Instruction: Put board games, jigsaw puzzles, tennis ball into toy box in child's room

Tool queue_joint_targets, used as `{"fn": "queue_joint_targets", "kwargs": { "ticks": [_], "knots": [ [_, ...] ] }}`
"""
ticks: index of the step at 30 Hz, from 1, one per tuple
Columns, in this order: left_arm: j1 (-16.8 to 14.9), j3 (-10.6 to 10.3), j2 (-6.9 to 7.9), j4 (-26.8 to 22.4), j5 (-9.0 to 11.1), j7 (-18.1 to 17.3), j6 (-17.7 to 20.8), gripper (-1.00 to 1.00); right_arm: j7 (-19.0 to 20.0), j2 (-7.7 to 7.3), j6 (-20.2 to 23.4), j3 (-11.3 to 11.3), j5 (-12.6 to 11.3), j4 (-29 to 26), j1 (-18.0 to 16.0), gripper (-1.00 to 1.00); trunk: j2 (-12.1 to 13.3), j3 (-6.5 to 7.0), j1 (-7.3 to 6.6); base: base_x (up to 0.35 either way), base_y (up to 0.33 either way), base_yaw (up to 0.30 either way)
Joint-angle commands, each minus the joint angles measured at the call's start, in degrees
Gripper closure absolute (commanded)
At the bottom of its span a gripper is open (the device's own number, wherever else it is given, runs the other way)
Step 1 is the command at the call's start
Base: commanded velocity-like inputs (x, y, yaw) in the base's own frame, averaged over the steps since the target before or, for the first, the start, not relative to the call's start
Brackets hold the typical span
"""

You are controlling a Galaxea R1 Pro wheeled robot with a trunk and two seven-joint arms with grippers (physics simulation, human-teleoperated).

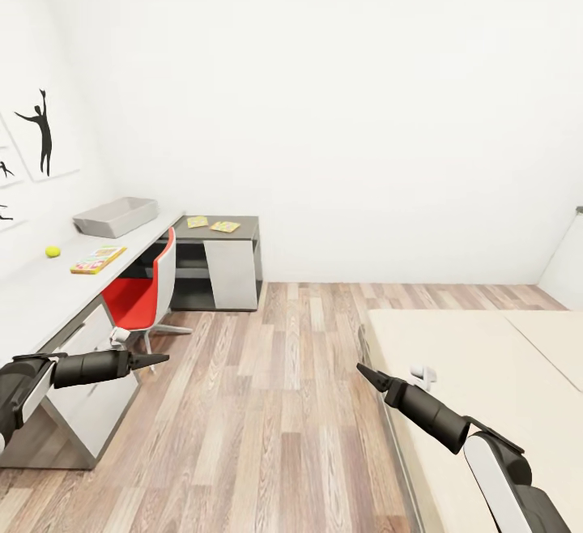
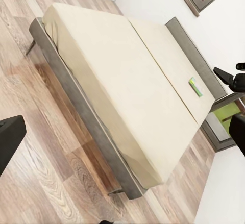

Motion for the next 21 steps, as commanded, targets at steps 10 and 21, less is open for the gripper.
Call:
{"fn": "queue_joint_targets", "kwargs": {
  "ticks": [10,21],
  "knots": [
    [-0.05,-0.07,0.02,0.00,0.15,-0.14,0.60,-1.00,0.06,-0.01,0.45,-0.12,-0.37,-0.02,-0.05,-1.00,-0.13,-0.03,0.04,0.000,0.000,-0.002],
    [-0.05,-0.06,0.02,0.00,0.15,-0.14,0.60,-1.00,0.07,0.01,0.41,-0.03,-0.31,-0.05,-0.05,-1.00,-0.13,0.19,0.04,0.000,0.000,0.007]
  ]
}}
